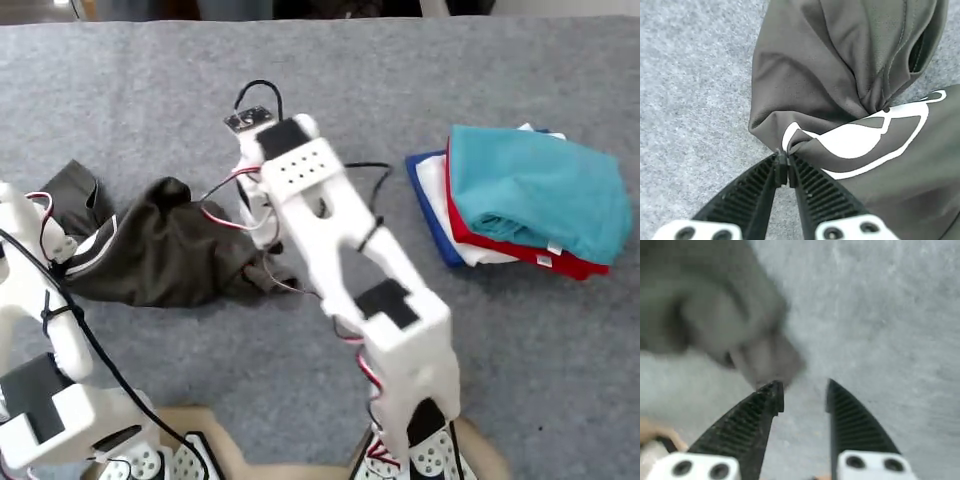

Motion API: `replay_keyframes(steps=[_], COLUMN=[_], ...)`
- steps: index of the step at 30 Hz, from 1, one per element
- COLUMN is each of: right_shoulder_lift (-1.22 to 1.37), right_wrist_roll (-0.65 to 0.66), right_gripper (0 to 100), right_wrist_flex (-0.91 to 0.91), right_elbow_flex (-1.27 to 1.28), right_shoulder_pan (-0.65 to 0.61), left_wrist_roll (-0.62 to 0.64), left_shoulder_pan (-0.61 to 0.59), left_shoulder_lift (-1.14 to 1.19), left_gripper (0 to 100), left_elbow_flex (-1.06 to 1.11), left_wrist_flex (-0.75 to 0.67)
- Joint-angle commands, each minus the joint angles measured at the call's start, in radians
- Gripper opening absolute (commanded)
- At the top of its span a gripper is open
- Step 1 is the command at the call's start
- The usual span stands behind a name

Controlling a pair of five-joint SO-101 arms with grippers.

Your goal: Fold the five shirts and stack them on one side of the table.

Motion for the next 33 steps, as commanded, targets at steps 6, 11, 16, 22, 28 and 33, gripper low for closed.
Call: replay_keyframes(steps=[6,11,16,22,28,33], right_shoulder_lift=[0.206,0.269,0.338,0.418,0.553,0.621], right_wrist_roll=[-0.259,-0.35,-0.381,-0.376,-0.37,-0.316], right_gripper=[17.5,17.4,17.4,17.4,17.3,17.1], right_wrist_flex=[0.006,0.003,-0.015,-0.034,-0.026,-0.025], right_elbow_flex=[-0.294,-0.303,-0.309,-0.384,-0.495,-0.608], right_shoulder_pan=[-0.041,-0.061,-0.061,-0.057,-0.057,-0.057], left_wrist_roll=[0.003,-0.032,-0.043,-0.043,-0.043,-0.043], left_shoulder_pan=[0.008,0.005,-0.001,0.004,0.004,-0.001], left_shoulder_lift=[-0.049,-0.049,-0.049,-0.049,-0.049,-0.049], left_gripper=[3,3,3,3,3,3], left_elbow_flex=[-0.024,-0.016,-0.016,-0.016,-0.016,-0.018], left_wrist_flex=[0.009,0.009,0.009,0.009,0.009,0.009])
